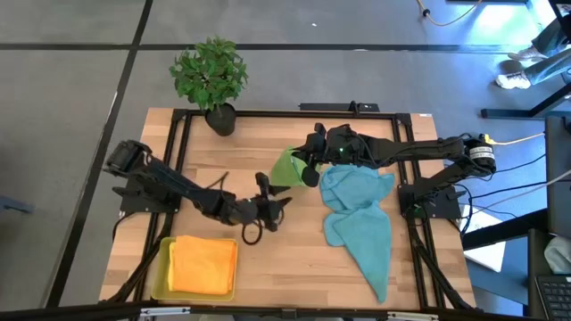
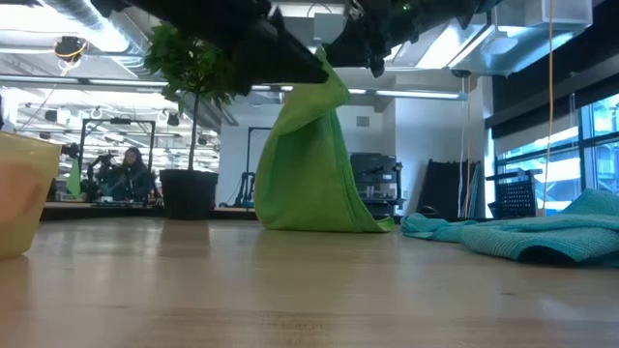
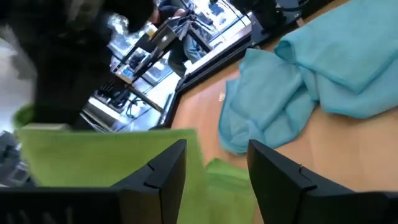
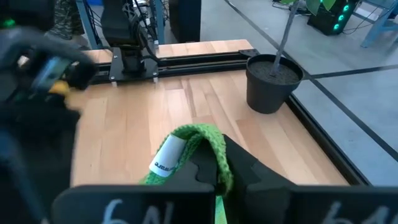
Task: Fold microfiber towels
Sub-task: Fold the green microfiber cloth
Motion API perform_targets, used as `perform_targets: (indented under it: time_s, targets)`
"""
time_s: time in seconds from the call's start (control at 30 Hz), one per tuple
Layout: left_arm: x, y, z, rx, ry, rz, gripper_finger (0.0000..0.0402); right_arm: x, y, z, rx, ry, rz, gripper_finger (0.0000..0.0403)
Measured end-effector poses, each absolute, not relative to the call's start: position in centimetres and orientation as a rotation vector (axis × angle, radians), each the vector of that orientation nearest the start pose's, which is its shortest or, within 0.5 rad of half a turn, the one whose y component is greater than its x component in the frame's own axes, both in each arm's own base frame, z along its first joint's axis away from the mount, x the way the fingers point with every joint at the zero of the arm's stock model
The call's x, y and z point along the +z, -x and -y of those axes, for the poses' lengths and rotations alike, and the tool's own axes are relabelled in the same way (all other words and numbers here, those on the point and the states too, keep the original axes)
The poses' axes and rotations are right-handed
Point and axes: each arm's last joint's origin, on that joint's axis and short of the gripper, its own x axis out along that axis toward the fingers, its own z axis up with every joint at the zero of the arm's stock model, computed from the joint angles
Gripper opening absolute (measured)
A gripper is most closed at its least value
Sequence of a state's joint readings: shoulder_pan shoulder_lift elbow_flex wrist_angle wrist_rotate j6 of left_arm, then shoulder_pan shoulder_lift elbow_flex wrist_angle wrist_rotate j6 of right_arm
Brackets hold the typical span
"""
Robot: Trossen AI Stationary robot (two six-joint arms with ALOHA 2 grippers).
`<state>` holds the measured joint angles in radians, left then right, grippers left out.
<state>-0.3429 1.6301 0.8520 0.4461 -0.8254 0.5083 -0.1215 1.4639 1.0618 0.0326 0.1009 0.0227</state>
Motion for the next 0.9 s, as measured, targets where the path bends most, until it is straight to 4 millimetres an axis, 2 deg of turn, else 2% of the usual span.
perform_targets:
  time_s: [0.23,0.37,0.53,0.9]
  targets:
    - [17.9,-34.8,10.4,0.486,-0.859,-0.525,0.0161,29.0,-32.8,4.3,-0.221,-0.025,-0.368,0.0006]
    - [18.1,-35.9,10.6,0.605,-0.929,-0.561,0.0161,29.0,-32.8,4.2,-0.201,-0.034,-0.369,0.0006]
    - [19.1,-36.5,10.4,0.687,-0.906,-0.553,0.0161,29.0,-32.8,4.2,-0.2,-0.034,-0.369,0.0007]
    - [18.2,-36.9,9.4,0.707,-0.824,-0.558,0.0161,28.9,-32.8,4.2,-0.197,-0.032,-0.381,0.0005]
